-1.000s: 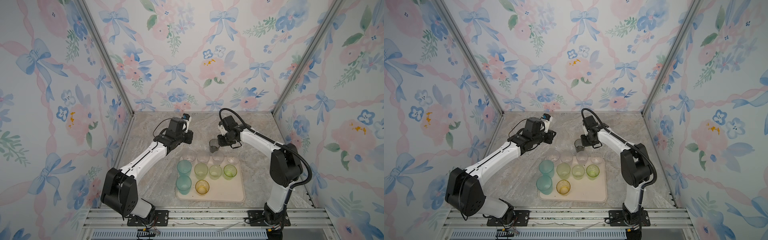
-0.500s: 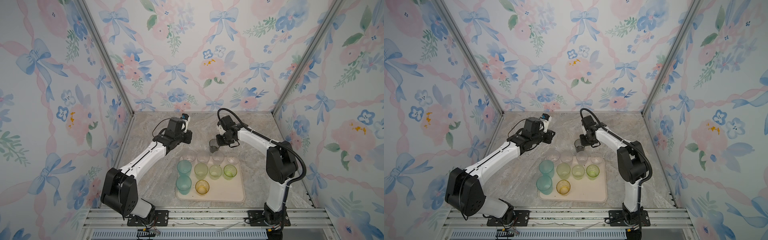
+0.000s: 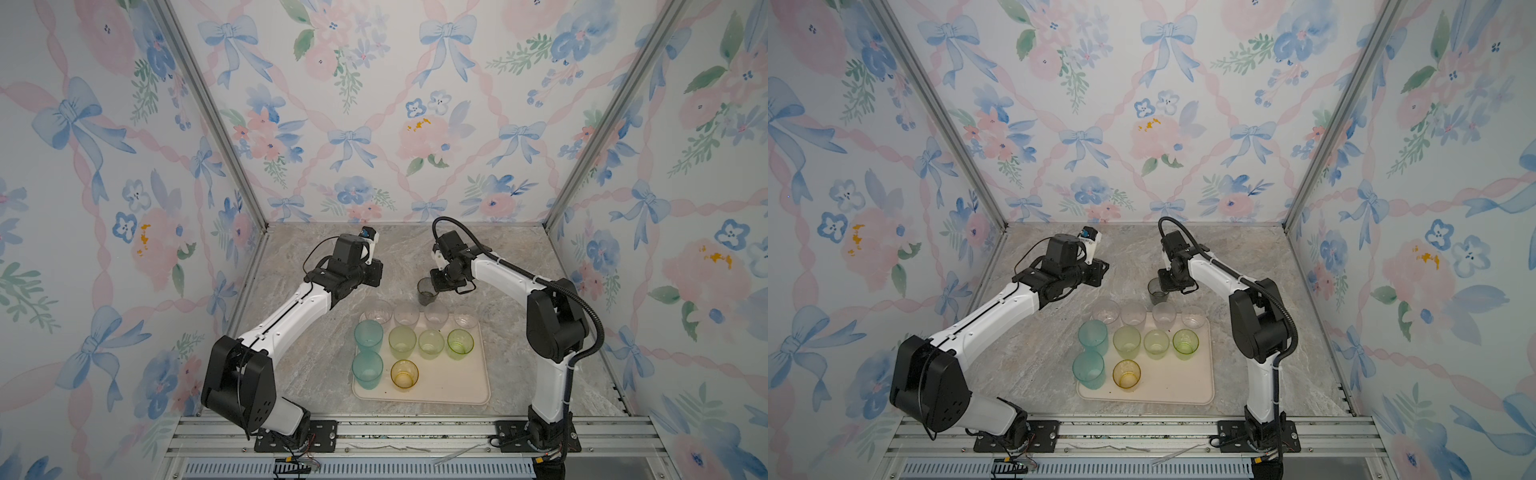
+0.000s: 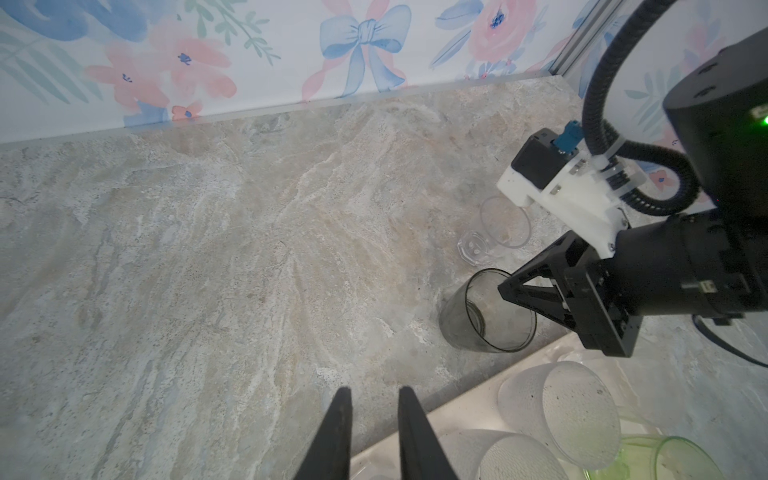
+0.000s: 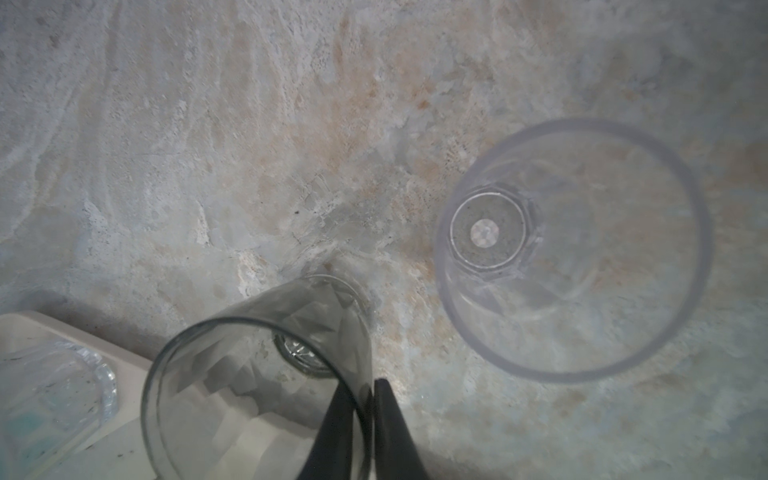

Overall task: Place the glasses into the tray
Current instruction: 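Lower the right gripper onto the dark grey cup rim and grip it, then lift the dark grey cup with the right gripper and carry it over the tray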

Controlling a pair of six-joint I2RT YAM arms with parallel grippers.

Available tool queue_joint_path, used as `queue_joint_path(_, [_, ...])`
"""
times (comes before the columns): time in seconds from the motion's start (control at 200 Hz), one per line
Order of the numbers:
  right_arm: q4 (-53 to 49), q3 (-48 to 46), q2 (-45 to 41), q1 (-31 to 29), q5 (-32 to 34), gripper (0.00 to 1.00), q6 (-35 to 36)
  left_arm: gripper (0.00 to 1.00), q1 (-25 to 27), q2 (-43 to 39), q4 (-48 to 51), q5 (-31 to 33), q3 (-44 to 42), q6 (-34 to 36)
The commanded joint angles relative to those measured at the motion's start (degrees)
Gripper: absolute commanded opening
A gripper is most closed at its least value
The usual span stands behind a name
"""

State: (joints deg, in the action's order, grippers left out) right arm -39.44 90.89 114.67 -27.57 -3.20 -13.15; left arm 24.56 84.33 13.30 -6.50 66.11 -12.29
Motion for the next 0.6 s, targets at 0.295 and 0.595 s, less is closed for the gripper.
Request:
queue_joint_path(0.295, [0.21, 0.83, -1.65, -0.14, 1.16, 0.01, 0.58, 0.23, -0.47, 0.58, -1.3, -0.62, -1.68, 1.13])
queue_joint_path(0.595, [4.28, -2.24, -10.94, -0.2, 3.43, 0.0, 2.21, 0.23, -0.44, 0.24, -3.39, -0.19, -4.38, 0.54])
